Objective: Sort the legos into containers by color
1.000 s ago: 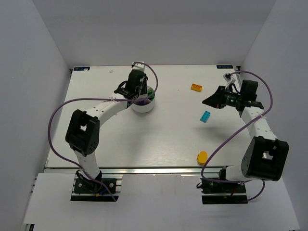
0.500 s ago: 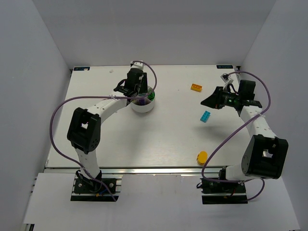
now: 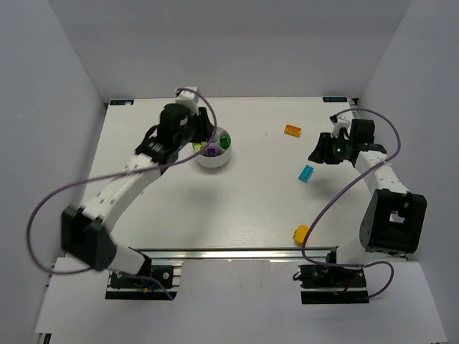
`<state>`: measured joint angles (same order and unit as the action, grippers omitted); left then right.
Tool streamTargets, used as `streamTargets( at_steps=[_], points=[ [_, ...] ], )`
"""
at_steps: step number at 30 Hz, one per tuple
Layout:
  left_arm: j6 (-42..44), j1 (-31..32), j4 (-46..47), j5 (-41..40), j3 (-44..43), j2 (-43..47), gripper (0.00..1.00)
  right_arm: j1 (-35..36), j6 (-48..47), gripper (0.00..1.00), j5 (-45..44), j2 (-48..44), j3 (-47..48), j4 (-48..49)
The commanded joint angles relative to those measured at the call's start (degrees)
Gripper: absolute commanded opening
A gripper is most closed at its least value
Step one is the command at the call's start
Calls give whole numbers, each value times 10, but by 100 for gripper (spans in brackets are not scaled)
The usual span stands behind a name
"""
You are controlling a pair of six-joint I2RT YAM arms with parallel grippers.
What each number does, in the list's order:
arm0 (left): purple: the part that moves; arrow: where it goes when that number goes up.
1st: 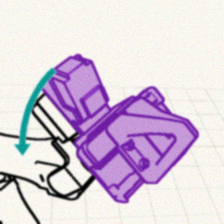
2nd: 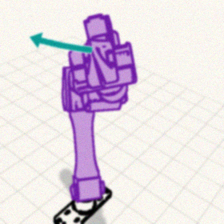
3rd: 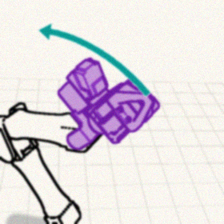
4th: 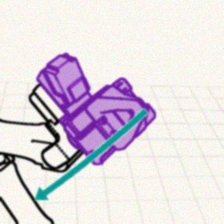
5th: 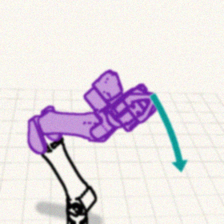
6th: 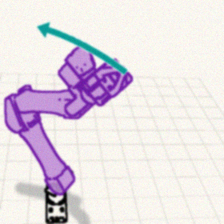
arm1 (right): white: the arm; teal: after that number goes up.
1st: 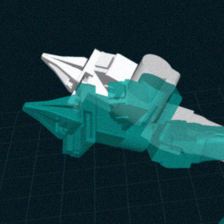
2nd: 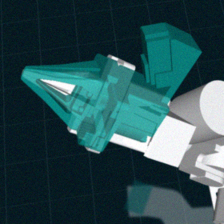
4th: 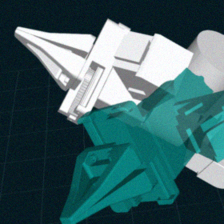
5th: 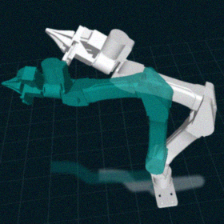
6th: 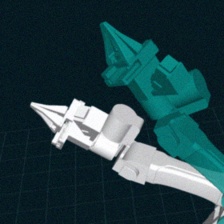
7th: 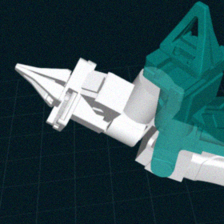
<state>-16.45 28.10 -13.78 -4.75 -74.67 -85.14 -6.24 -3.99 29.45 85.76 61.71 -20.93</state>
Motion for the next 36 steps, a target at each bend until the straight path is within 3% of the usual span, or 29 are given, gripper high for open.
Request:
streamTargets(
  at_steps=[1, 2, 4, 9, 11, 15, 21, 27, 30, 31, 34, 36],
  points=[
    [-15, -1, -31, 78, 98, 170, 63, 17, 27, 54, -125, 24, -6, -42],
    [-12, -1, -34, 76, 124, 202, 69, 18, 54, 70, -134, 31, -9, -42],
    [1, -1, -34, 67, 173, 286, 73, 32, 63, 89, -146, 38, -4, -48],
    [46, -1, -35, -11, 288, 381, 77, 53, 140, 89, -188, 74, 26, -28],
    [48, -1, -17, -27, 330, 413, 78, 62, 172, 89, -257, 116, 65, -37],
    [57, -1, -23, -54, 342, 448, 78, 96, 226, 89, -364, 200, 140, -105],
    [61, -1, -20, -82, 359, 496, 79, 111, 255, 86, -385, 238, 138, -99],
    [63, -1, -23, -80, 357, 486, 78, 112, 262, 71, -386, 230, 113, -98],
    [63, -1, -21, -83, 357, 486, 78, 110, 264, 53, -366, 214, 97, -83],
    [63, -1, -21, -86, 358, 486, 78, 109, 263, 38, -365, 210, 93, -83],
    [65, -1, -22, -90, 359, 486, 78, 110, 256, 12, -344, 211, 101, -89],
    [67, -1, -20, -90, 361, 491, 78, 112, 245, 1, -309, 214, 125, -90]
  ],
)
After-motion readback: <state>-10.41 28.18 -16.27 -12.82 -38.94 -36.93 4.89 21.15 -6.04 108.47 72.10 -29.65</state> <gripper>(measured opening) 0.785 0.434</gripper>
